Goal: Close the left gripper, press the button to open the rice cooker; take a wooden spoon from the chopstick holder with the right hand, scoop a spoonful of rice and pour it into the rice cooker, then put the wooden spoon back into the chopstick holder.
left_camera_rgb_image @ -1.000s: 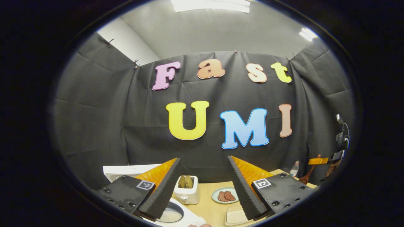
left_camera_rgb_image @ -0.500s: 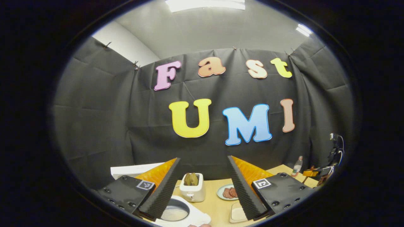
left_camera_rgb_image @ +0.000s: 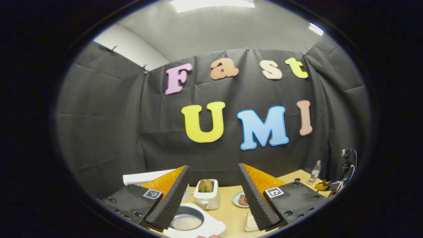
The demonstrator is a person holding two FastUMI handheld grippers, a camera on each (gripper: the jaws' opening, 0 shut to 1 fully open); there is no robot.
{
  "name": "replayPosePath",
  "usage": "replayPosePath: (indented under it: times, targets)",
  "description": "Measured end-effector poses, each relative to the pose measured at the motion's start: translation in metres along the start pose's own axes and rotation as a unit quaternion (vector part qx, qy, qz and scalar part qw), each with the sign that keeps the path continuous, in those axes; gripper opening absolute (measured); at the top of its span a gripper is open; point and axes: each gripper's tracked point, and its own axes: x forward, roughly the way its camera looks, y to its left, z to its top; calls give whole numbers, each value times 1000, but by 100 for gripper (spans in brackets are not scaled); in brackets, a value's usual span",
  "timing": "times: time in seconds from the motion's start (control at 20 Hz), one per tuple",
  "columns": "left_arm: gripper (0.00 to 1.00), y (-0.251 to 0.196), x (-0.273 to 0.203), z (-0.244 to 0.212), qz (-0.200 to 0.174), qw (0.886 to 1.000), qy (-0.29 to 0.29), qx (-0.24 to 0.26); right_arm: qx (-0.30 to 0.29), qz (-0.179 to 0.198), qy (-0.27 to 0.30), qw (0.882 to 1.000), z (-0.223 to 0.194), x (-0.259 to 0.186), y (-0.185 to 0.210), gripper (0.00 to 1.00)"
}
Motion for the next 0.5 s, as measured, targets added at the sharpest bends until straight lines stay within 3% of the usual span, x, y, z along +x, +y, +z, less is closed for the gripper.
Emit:
replayPosePath:
  times: [0.1, 0.25, 0.35, 0.4, 0.5]
  targets:
    - [100, -3, 0, 2, -3, 1000, -2, -2, 14, 7, 9, 1000, -8, 2, -2, 12]
    - [100, -9, 2, 6, -10, 1000, -8, 2, 16, -7, 19, 1000, -12, -2, -14, 27]
    - [100, -13, 6, 5, -18, 1000, -8, -1, 8, -26, 2, 1000, 5, -11, -27, 51]
    - [100, -16, 7, 4, -21, 1000, -8, -5, 6, -38, -8, 999, 14, -14, -35, 69]
    - [100, -20, 9, 5, -28, 999, -11, -12, -2, -56, -35, 998, 36, -28, -46, 90]
